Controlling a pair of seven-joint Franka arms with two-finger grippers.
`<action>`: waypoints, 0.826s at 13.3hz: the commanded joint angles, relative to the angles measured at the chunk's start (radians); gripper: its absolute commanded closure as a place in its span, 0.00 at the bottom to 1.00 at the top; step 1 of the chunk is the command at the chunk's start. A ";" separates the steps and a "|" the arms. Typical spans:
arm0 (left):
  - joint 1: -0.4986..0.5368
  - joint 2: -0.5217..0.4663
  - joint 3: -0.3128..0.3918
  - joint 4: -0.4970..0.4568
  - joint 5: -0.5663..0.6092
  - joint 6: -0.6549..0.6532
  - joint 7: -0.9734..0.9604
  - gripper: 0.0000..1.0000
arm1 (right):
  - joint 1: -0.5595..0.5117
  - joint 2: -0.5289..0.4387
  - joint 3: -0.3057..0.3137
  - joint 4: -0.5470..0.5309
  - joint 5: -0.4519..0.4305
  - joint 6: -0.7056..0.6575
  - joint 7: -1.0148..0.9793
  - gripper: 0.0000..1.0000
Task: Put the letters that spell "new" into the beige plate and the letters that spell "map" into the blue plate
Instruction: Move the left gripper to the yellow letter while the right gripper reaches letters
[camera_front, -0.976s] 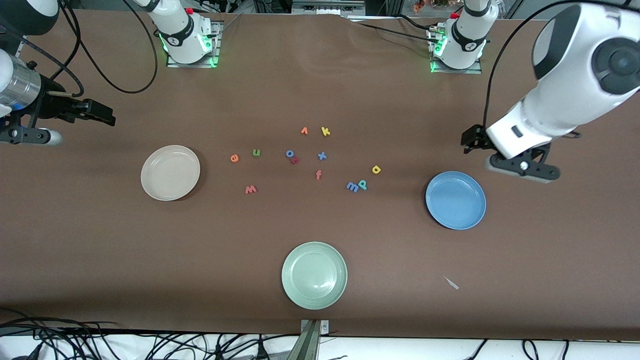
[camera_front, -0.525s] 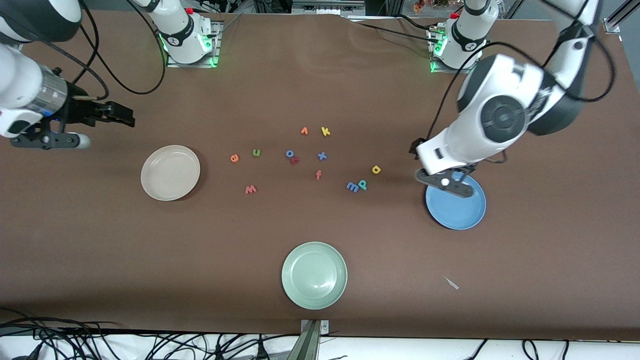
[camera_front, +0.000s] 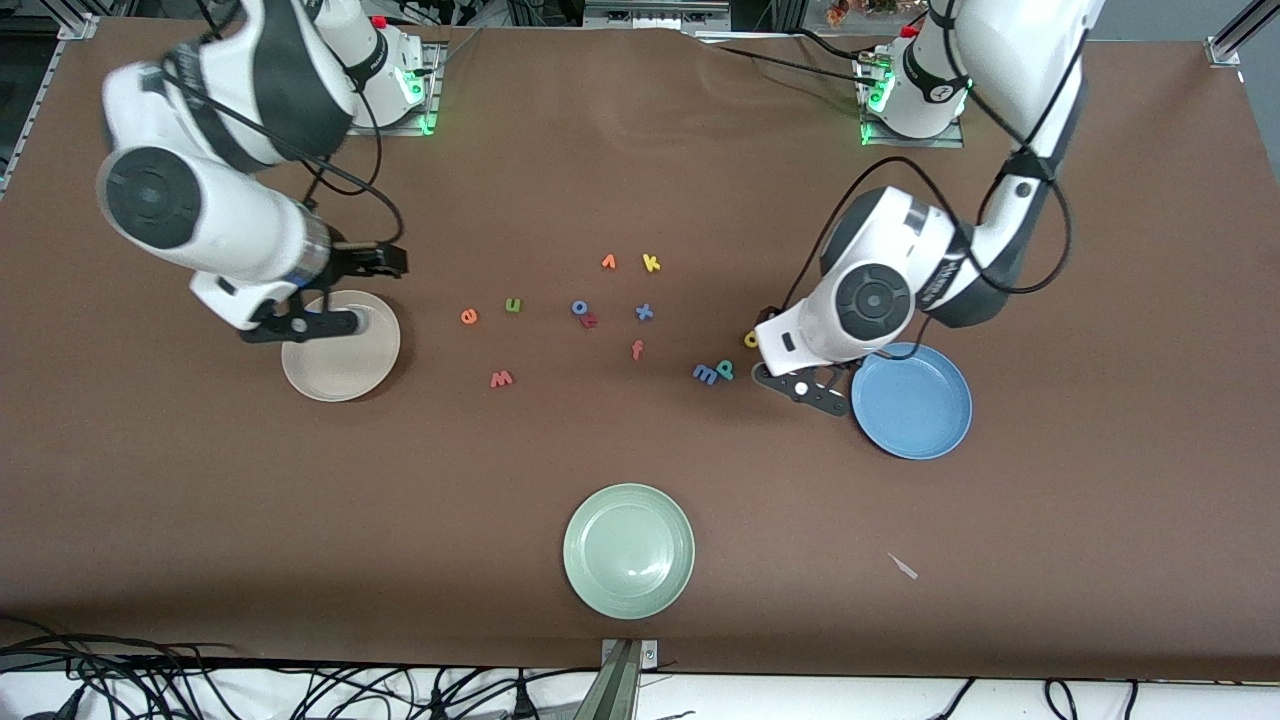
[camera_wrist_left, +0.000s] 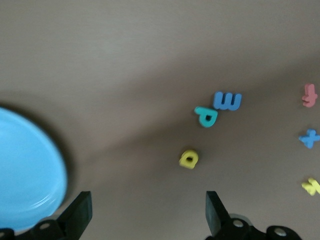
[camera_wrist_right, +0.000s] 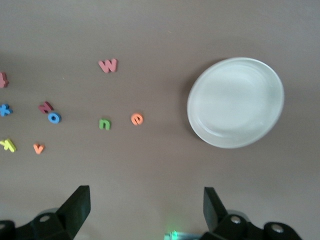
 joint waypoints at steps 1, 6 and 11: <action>-0.050 -0.020 0.009 -0.152 -0.013 0.170 -0.041 0.00 | 0.031 0.006 -0.007 -0.094 0.010 0.146 0.019 0.00; -0.081 0.012 0.011 -0.275 0.007 0.378 -0.062 0.00 | 0.089 0.091 -0.006 -0.166 0.010 0.385 0.100 0.00; -0.096 0.055 0.011 -0.282 0.068 0.442 -0.061 0.19 | 0.094 0.190 0.006 -0.231 0.010 0.619 0.097 0.00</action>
